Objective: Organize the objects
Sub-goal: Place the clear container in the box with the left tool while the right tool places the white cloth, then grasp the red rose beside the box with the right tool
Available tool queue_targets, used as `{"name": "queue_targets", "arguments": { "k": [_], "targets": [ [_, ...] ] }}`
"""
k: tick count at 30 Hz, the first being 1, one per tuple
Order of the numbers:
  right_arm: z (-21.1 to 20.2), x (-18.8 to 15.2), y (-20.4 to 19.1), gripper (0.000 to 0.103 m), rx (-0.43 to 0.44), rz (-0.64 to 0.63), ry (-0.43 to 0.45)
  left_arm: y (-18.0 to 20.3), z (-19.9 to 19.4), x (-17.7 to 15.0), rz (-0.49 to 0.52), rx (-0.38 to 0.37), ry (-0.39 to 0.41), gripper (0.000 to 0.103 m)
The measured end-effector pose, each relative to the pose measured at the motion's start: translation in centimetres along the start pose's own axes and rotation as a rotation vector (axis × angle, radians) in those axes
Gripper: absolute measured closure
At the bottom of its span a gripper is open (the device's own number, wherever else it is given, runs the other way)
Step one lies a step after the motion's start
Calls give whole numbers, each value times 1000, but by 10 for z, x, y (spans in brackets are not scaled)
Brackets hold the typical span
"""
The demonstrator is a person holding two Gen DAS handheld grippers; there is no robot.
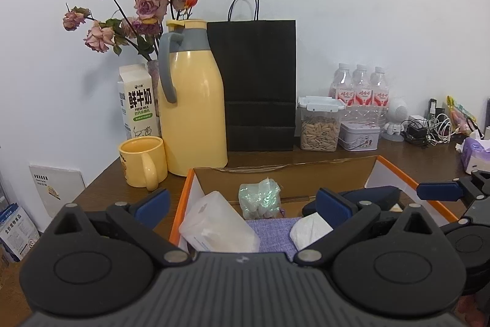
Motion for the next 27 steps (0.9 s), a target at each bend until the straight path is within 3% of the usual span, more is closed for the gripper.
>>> {"name": "queue_targets", "arguments": {
  "k": [15, 27],
  "targets": [
    [-67, -21, 5, 0, 7, -4, 36, -2, -61, -11, 13, -13, -13, 0],
    [-107, -61, 14, 0, 1, -9, 12, -12, -91, -43, 22, -29, -78, 0]
  ]
}}
Point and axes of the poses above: each gripper's, at about its wrist camera, not at the fingertips, and z roughly the way its jaws point, y to its right, x to its top, the point moved 5 cm from there along z, roughly the way its jaws point
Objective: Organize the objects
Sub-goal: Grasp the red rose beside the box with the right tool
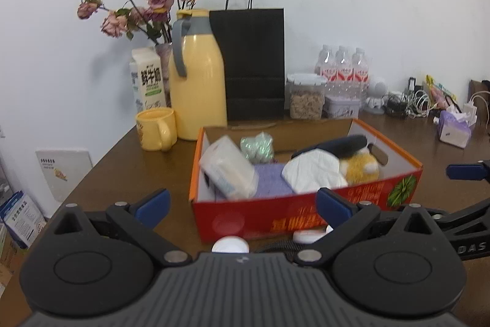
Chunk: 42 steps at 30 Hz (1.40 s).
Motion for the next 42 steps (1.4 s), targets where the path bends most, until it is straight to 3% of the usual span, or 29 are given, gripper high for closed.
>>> {"name": "queue_targets", "arguments": {
  "k": [11, 17, 29, 31, 33, 42],
  "targets": [
    [-18, -35, -9, 0, 43, 20, -44, -23, -16, -46, -60, 23, -98, 0],
    [-16, -45, -31, 1, 110, 37, -50, -27, -21, -61, -102, 7, -130, 0],
    [11, -60, -72, 31, 244, 3, -107, -26, -16, -69, -101, 0, -146, 0],
    [12, -63, -74, 41, 268, 9, -112, -25, -14, -70, -100, -3, -151, 0],
    [11, -63, -75, 59, 280, 11, -106, -25, -13, -72, -101, -8, -152, 0],
    [-1, -62, -72, 68, 302, 33, -61, -19, -13, -76, -112, -19, -148, 0]
  ]
}}
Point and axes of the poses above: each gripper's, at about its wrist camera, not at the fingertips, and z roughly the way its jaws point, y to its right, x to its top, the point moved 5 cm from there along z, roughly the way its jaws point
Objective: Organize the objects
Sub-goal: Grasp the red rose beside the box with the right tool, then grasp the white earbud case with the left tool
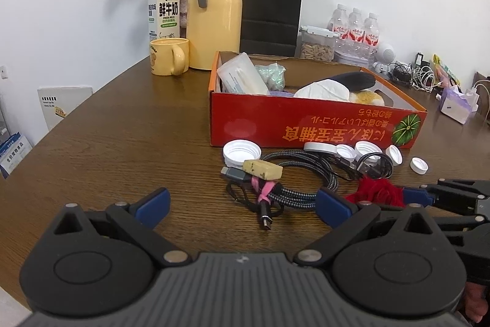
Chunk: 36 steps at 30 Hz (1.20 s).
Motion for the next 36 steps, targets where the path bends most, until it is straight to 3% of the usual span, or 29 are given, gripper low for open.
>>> {"name": "queue_targets", "arguments": {
  "k": [10, 21, 26, 30, 36],
  "targets": [
    [-25, 10, 23, 69, -84, 45, 90, 23, -1, -5, 46, -10, 19, 0],
    [-42, -4, 65, 69, -190, 100, 121, 64, 10, -12, 136, -18, 3, 0],
    [-41, -10, 77, 69, -216, 107, 121, 77, 17, -15, 156, -25, -12, 14],
    [-39, -14, 79, 69, -216, 95, 123, 83, 23, -18, 165, -39, -30, 32],
    [-34, -17, 79, 69, -205, 89, 115, 89, 28, -19, 166, -40, -34, 45]
  ]
}}
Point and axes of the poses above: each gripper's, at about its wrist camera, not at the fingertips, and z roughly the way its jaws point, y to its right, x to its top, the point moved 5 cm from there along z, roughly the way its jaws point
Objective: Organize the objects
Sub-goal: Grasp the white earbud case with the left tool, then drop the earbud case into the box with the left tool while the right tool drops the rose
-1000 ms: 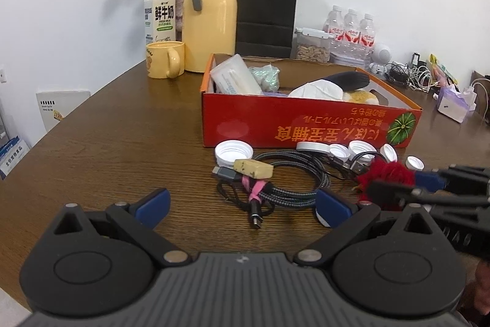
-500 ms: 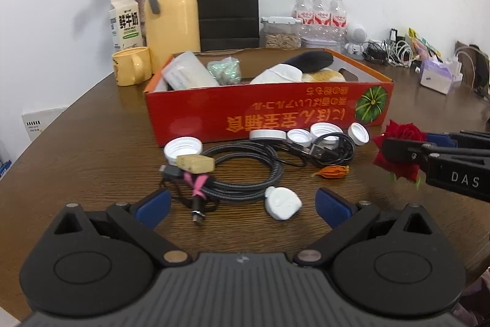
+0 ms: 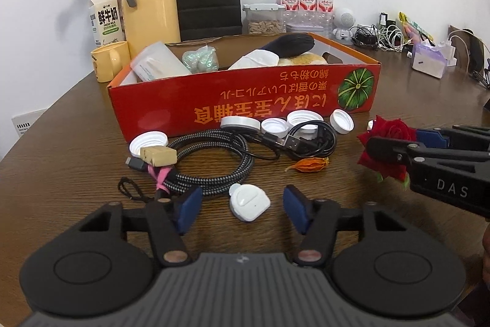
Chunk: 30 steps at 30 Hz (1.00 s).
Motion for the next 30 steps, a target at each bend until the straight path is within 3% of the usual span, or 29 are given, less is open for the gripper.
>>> {"name": "queue_targets", "arguments": {
  "k": [2, 4, 6, 16, 30],
  "targets": [
    [0, -1, -1, 69, 5, -4, -1, 1, 2, -1, -5, 8, -6, 48],
    [1, -1, -2, 69, 8, -10, -2, 2, 4, -2, -11, 1, -19, 65],
    [1, -2, -3, 69, 11, -17, -4, 2, 4, -2, -19, -10, -16, 72],
    [0, -2, -4, 69, 13, -21, -2, 0, -1, -1, -31, -24, 2, 73],
    [-6, 17, -18, 69, 27, -52, 41, -17, -26, 28, -44, -55, 137, 73]
  ]
}}
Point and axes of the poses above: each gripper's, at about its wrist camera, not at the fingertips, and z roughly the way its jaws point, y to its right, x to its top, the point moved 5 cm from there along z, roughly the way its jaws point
